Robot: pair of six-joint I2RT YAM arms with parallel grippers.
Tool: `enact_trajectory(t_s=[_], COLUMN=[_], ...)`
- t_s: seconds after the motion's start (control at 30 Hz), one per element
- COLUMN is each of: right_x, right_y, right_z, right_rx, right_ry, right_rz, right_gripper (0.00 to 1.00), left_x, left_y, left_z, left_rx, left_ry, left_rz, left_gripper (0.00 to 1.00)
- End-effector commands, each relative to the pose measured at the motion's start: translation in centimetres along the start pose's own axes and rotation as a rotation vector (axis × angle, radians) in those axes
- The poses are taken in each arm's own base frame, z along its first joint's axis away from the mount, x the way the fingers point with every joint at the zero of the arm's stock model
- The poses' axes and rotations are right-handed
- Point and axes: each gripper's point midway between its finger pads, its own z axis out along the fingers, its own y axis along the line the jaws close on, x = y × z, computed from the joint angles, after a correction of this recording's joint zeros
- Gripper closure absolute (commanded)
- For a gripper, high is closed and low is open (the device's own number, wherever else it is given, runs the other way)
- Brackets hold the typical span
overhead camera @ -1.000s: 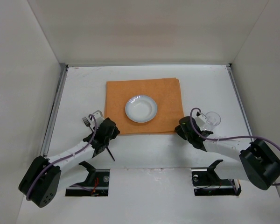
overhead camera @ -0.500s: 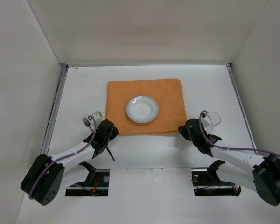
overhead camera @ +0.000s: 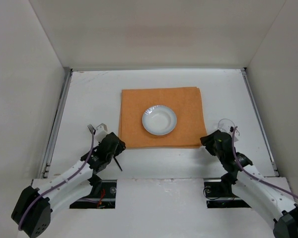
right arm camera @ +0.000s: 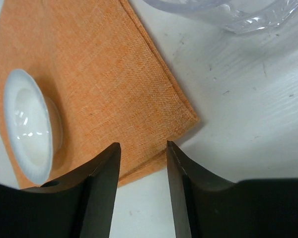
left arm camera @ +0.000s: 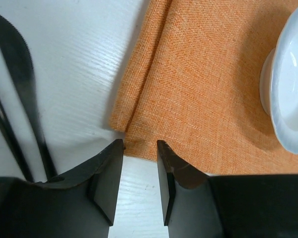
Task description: Set the dinner table for one person
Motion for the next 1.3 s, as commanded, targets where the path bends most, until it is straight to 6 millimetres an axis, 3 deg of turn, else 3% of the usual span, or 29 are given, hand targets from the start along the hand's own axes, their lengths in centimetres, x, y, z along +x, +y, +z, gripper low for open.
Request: enact_trajectory(t_s=[0.0,0.13,0.27,0.4,0.57,0.7,0.8,1.07,1.27], right_x=[-0.2,-2.3,-3.2,-4.4,-10.8,-13.9,-16.0,-17.5,-16.9], right_y=[0.8,3.0,5.2,5.9,4.5,2.5,0.4,-2.5,-3.6], right_z=[-0.5,-1.6,-2.5,-2.6,-3.4,-3.8,-3.9,-2.6,-1.5], right_rx=[-0.010,-0.006,-0.011,0.019,0.104,0.191,0.289,0.440,0.471], right_ry=[0.025,-0.018,-0.034,-0.066,-0.260,-0.349,-0.428,-0.460,-0.430], right_rz=[-0.067,-0.142,-0.253,-0.331,-0.269,-0.202,-0.168,-0.160,-0.172], right_gripper=[0.50,0.47,0.47,0.52,0.54,0.53,0.52,0.53,0.53], left_x=[-1.9,-3.9,-3.4,-2.7,-1.9,-1.1,-0.9,-1.0,-2.0], left_y=[-0.5,0.1,1.3,1.1,0.0,-0.1,0.3,1.5,1.3], left_z=[-1.2,-1.3,-0.8,-0.2,1.0,1.4,1.2,0.3,-0.1], left_rx=[-0.025,-0.098,-0.153,-0.168,-0.139,-0.118,-0.117,-0.121,-0.103], left_ry=[-0.047,-0.092,-0.067,-0.039,-0.025,0.013,0.014,-0.001,-0.040], left_rz=[0.034,0.147,0.180,0.204,0.210,0.197,0.198,0.160,0.129], left_gripper=[0.66,0.59,0.57,0.57,0.60,0.83,0.91,0.97,0.95])
